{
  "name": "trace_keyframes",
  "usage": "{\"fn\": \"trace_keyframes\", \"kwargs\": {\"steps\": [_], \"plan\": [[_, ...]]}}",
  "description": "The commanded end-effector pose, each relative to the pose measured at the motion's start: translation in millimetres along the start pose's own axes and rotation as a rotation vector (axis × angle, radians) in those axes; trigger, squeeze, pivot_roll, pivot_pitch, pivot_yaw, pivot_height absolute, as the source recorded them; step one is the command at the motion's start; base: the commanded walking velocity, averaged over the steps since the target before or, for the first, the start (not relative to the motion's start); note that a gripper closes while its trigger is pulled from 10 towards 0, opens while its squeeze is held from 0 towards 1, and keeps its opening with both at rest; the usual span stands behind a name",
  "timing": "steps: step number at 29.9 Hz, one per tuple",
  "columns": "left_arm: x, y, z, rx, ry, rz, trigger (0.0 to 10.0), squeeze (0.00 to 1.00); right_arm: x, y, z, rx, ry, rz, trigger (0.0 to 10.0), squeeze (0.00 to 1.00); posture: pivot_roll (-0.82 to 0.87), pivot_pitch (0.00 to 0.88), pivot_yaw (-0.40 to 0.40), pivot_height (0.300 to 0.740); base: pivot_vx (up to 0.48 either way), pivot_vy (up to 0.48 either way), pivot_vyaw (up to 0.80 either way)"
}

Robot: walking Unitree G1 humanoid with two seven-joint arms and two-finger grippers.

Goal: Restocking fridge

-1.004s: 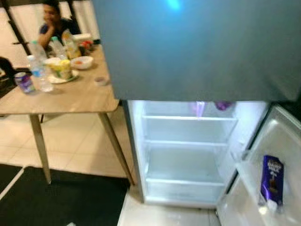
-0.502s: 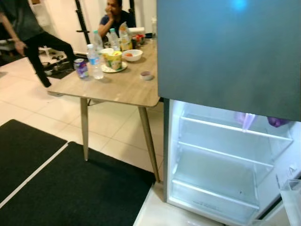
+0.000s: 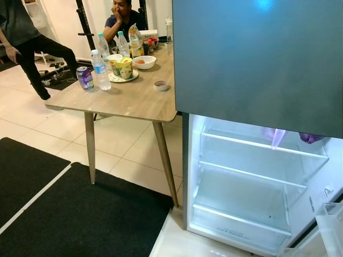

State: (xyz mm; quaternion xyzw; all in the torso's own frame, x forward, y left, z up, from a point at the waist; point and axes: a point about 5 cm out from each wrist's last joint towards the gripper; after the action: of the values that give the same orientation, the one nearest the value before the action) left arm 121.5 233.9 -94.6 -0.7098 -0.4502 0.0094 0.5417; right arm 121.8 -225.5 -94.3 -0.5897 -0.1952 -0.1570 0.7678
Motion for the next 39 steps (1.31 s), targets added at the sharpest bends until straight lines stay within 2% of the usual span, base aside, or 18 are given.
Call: {"fn": "trace_keyframes", "kwargs": {"steps": [1, 25, 30, 32, 39], "plan": [[-2.5, -0.7, 0.4, -0.002, 0.001, 0.003, 10.0, 0.00, -11.5, -1.2, 1.9, 0.002, 0.021, 0.043, 10.0, 0.00, -0.11, 0.043, 0.024, 0.740, 0.000, 0.000, 0.00], [-3.2, 2.1, -6.8, -0.036, 0.017, 0.011, 10.0, 0.00, -8.7, -0.4, 1.6, -0.006, 0.031, 0.037, 10.0, 0.00, -0.11, 0.039, 0.022, 0.740, 0.283, 0.000, 0.00], [-2.8, 2.2, -7.0, -0.032, 0.024, 0.009, 10.0, 0.00, -10.0, 0.2, 3.3, 0.005, 0.020, 0.052, 10.0, 0.00, -0.11, 0.039, 0.023, 0.740, 0.313, 0.000, -0.76], [-1.7, 1.9, -4.5, -0.002, 0.028, 0.003, 10.0, 0.00, -10.8, 0.3, 3.9, 0.007, 0.015, 0.057, 10.0, 0.00, -0.11, 0.039, 0.024, 0.740, 0.000, 0.000, -0.76], [-3.3, 1.9, -5.0, -0.007, 0.035, 0.015, 10.0, 0.00, -14.3, -0.2, 5.1, 0.017, 0.011, 0.069, 10.0, 0.00, -0.11, 0.037, 0.027, 0.740, 0.000, 0.000, -0.76]]}}
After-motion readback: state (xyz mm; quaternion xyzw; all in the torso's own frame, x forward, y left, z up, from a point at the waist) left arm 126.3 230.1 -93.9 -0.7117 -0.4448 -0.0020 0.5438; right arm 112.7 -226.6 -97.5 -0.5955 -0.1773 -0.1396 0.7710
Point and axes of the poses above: a point about 5 cm out from each wrist's last joint towards the gripper, its own y axis pointing out of the wrist towards the gripper, its own x axis along the axis of the wrist's last joint, z = x × y, and after that the axes turned 5 degrees about -y, right-handed
